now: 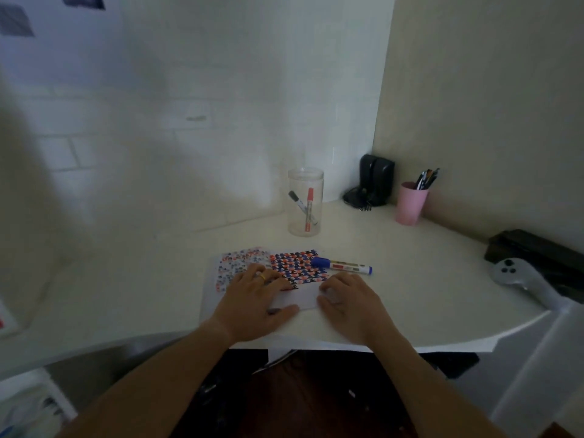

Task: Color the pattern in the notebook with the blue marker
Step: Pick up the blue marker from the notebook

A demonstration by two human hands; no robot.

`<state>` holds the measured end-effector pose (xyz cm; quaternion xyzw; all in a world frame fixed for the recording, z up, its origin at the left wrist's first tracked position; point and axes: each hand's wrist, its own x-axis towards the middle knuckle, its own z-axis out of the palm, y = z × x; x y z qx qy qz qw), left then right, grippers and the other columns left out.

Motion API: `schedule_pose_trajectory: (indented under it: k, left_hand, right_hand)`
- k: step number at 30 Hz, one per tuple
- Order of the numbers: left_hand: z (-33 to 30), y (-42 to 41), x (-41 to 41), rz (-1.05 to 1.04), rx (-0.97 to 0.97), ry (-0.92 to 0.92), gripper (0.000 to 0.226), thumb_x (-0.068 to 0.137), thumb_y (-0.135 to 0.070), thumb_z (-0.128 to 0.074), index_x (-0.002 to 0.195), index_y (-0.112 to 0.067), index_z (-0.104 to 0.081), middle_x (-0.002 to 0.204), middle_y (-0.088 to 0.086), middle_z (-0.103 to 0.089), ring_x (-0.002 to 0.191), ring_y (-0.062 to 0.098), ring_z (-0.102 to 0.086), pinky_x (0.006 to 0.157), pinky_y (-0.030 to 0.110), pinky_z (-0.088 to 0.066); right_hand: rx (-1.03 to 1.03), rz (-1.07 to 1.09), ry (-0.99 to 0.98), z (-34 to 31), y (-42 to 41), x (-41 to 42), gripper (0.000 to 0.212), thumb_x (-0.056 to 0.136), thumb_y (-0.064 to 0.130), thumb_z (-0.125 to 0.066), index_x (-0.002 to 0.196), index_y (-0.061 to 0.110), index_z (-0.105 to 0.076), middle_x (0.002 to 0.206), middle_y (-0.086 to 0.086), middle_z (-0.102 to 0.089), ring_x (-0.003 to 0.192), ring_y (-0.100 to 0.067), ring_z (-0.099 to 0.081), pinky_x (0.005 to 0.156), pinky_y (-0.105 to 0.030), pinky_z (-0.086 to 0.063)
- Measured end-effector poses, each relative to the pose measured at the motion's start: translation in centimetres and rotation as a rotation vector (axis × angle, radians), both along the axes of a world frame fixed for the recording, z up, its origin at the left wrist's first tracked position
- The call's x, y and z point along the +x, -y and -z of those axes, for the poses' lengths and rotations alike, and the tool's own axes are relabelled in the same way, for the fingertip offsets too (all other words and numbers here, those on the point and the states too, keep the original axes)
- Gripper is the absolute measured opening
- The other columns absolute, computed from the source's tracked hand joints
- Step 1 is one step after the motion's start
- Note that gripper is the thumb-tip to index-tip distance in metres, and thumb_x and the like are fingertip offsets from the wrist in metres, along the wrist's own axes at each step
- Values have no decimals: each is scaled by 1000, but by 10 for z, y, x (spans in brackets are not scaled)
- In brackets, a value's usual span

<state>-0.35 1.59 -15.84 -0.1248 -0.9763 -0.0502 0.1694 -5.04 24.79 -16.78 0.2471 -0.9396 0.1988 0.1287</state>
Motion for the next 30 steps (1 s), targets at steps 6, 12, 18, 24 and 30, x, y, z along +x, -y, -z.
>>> schedule_pose_trajectory:
  k: [6,12,18,24,30]
  left_hand:
    - [3,9,-18,12,0,49,59,81,-82,-39,120,-43,-59,132,-14,-60,129,18,-43,102,44,-42]
    - [-1,13,-43,40,-5,93,65,81,-85,-33,127,-44,-54,141,-17,-53,133,14,-35,107,42,-37]
    - [1,13,-57,33,26,119,68,77,-89,-32,124,-46,-55,141,-16,-53,134,15,-37,106,46,-36]
    - [-15,29,-81,120,94,279,82,70,-94,-10,119,-48,-58,131,-23,-53,125,7,-39,103,42,-41]
    - [-42,45,-136,17,355,109,45,97,-55,-41,70,-25,-61,67,-12,-60,65,5,-58,64,27,-42]
  right_hand:
    - [-96,-17,17,-1,-8,-19,33,95,48,-52,120,31,-66,127,9,-63,117,-13,-57,100,-32,-47]
    - [-25,115,-148,-27,-13,-74,38,95,34,-62,131,21,-62,127,-1,-65,114,-22,-60,88,-29,-46]
    - [174,105,-1,-11,-8,-114,30,100,32,-51,127,24,-61,121,-1,-63,106,-19,-55,86,-28,-44]
    - [-55,10,-74,-33,25,-140,20,98,27,-59,115,21,-67,100,5,-61,85,-10,-58,76,-23,-46]
    - [-39,-139,28,-18,46,-150,22,97,35,-61,115,28,-71,100,8,-68,86,-8,-61,77,-25,-49]
